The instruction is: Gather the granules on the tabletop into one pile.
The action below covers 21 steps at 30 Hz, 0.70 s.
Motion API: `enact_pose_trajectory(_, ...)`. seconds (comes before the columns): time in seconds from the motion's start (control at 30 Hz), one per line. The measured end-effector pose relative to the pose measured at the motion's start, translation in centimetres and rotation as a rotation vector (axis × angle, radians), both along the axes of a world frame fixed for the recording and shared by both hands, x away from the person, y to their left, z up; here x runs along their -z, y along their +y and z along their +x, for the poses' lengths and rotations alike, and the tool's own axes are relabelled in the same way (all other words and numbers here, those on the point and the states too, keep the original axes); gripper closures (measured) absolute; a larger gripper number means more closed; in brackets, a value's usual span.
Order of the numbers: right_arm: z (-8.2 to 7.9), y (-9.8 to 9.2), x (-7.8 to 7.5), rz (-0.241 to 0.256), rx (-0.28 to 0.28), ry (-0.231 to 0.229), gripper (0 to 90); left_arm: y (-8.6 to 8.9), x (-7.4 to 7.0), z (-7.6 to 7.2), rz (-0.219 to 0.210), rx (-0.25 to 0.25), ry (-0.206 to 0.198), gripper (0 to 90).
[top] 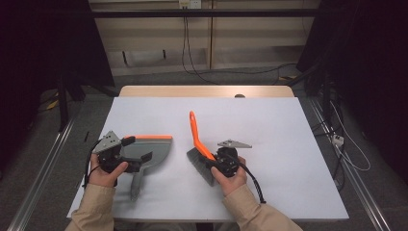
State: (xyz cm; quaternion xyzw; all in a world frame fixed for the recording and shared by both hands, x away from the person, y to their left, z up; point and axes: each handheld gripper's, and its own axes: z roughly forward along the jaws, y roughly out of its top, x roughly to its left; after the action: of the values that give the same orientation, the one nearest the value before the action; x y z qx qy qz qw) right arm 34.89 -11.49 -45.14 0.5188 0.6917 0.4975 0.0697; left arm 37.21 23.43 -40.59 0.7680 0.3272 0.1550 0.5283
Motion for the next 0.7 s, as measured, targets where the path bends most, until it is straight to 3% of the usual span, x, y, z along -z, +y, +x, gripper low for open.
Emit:
enact_pose_trajectory(0.17,0.2,-0.2,-0.5,0.034,-0.01,-0.014,71.1,0.0,0.0,0.0,-0.004,-0.002,0.001,5.3)
enact_pose_trajectory(0.37,0.4,-0.8,-2.3,0.076,-0.008,-0.071,71.1,0.0,0.0,0.0,-0.005,-0.004,0.002,5.3)
enact_pose_trajectory(0.57,0.1,-3.7,-3.7,0.031,0.064,-0.14,71.1,0.0,0.0,0.0,-0.006,-0.003,0.004,5.3)
enact_pose_trajectory(0.7,-0.4,-6.0,-3.3,-0.054,0.123,-0.157,71.1,0.0,0.0,0.0,-0.006,-0.001,0.003,5.3)
